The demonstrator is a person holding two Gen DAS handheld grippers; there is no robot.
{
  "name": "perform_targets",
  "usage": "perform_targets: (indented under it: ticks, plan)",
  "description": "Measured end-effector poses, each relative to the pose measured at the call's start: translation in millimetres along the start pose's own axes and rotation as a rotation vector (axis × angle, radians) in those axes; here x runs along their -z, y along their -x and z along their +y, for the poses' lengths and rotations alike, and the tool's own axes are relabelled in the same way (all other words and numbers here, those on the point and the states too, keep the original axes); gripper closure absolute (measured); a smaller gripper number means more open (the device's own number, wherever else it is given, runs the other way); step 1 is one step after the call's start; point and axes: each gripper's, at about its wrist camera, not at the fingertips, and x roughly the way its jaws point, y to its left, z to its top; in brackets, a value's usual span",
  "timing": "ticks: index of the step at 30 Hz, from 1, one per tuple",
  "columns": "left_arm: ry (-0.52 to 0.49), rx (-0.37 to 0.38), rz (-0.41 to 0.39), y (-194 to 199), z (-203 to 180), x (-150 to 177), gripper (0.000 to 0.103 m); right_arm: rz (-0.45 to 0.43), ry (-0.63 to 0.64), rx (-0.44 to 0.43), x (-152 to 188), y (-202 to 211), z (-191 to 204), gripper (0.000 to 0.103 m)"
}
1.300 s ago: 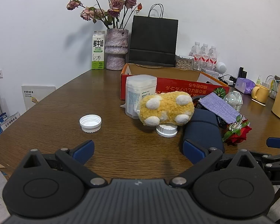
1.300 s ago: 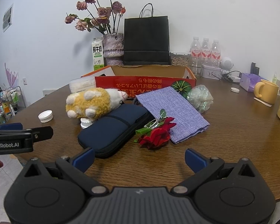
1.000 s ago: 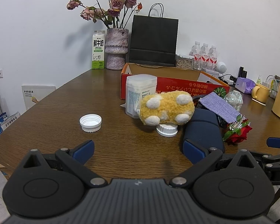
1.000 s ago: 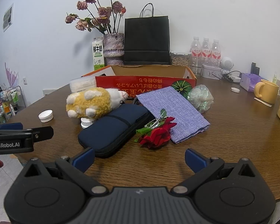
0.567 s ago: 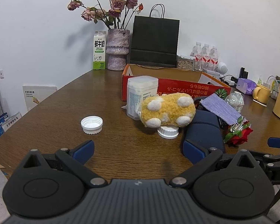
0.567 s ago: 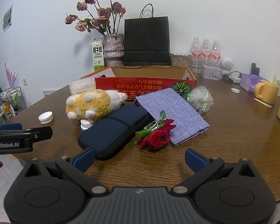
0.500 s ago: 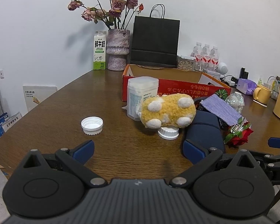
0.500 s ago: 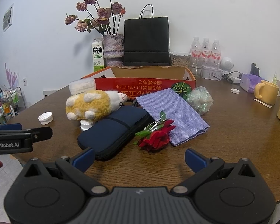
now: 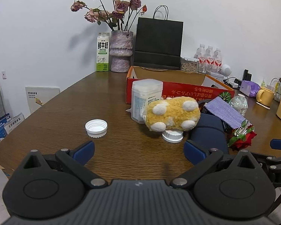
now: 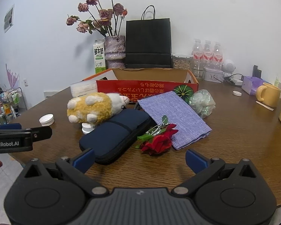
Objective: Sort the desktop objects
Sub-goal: 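Reach the left tool toward the white bottle cap while the right tool reaches the red rose, then close the left tool on the white cap while the right tool grasps the red rose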
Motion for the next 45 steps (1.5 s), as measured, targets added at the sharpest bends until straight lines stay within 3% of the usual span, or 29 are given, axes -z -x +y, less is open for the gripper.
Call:
perform_targets:
  ticks: [16, 26, 35, 40, 42, 45]
  plan:
    - [0.004, -0.04, 0.028, -21.7, 12.8, -4.2, 0.0, 0.006, 0.003, 0.035, 0.1, -18.9, -12.2, 0.0]
    - [0.006, -0.097, 0.051, -54.7, 41.3, -19.0, 0.001, 0.034, -0.012, 0.035, -8.2, -50.5, -24.0, 0.013]
    - [0.032, -0.099, 0.099, -86.8, 54.2, -25.2, 0.029, 0.052, -0.008, 0.022, -11.9, -66.1, -27.1, 0.032]
    - [0.039, -0.098, 0.11, -94.3, 55.3, -24.5, 0.045, 0.045, -0.002, 0.017, -13.2, -66.4, -26.7, 0.051]
    - [0.039, -0.099, 0.108, -94.3, 55.8, -24.5, 0.062, 0.044, -0.001, 0.014, -13.4, -65.5, -26.6, 0.057]
    - [0.041, -0.092, 0.106, -92.1, 57.0, -24.6, 0.062, 0.037, -0.001, 0.009, -14.1, -63.0, -26.3, 0.063]
